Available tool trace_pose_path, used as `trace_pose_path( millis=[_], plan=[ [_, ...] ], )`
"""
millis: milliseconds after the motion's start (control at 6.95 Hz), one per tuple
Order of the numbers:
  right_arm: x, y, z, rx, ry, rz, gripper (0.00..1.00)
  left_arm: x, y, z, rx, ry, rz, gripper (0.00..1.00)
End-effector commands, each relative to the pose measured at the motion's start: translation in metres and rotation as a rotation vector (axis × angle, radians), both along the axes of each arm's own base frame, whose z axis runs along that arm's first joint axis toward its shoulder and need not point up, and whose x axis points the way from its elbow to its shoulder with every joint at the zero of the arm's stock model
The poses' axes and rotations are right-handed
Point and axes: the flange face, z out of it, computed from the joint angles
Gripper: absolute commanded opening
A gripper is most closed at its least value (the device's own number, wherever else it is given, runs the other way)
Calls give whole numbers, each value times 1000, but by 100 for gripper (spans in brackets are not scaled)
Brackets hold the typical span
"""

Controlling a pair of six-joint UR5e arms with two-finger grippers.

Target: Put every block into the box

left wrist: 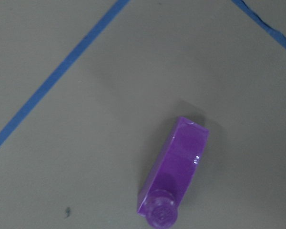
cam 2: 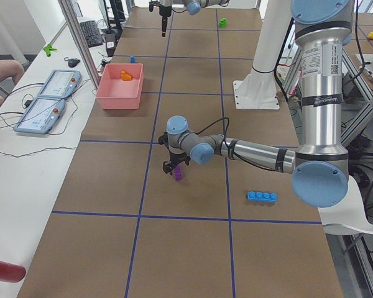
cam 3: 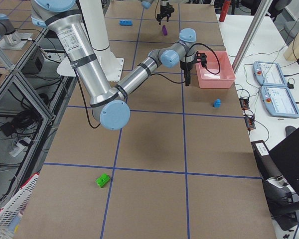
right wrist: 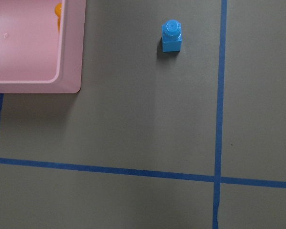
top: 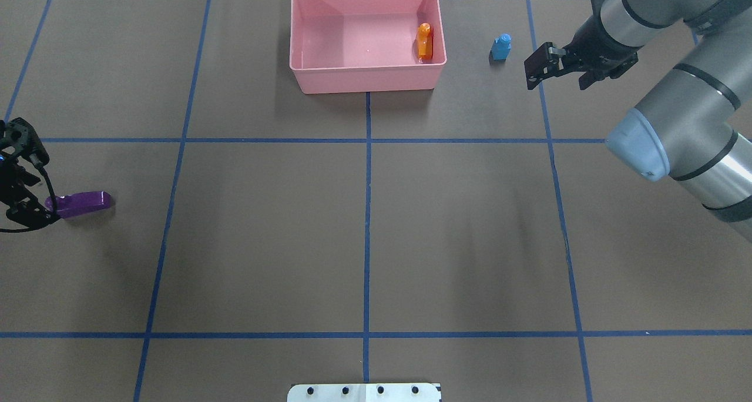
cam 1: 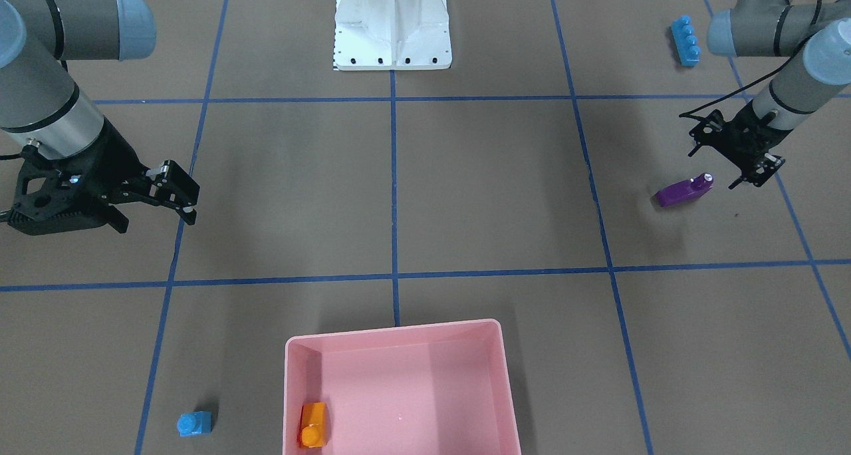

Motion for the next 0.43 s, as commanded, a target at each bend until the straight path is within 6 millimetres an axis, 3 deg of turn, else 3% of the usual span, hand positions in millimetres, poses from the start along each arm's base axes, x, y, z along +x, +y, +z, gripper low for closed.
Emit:
trace_pose_path(
  millis=[0,288],
  plan=[
    [3,7,3,-1,0,-2,100,9,0,1,22,-4,11,100],
    [0,8,3,2,1,-4,100,14,-7,0,34,4,12,99]
  ],
)
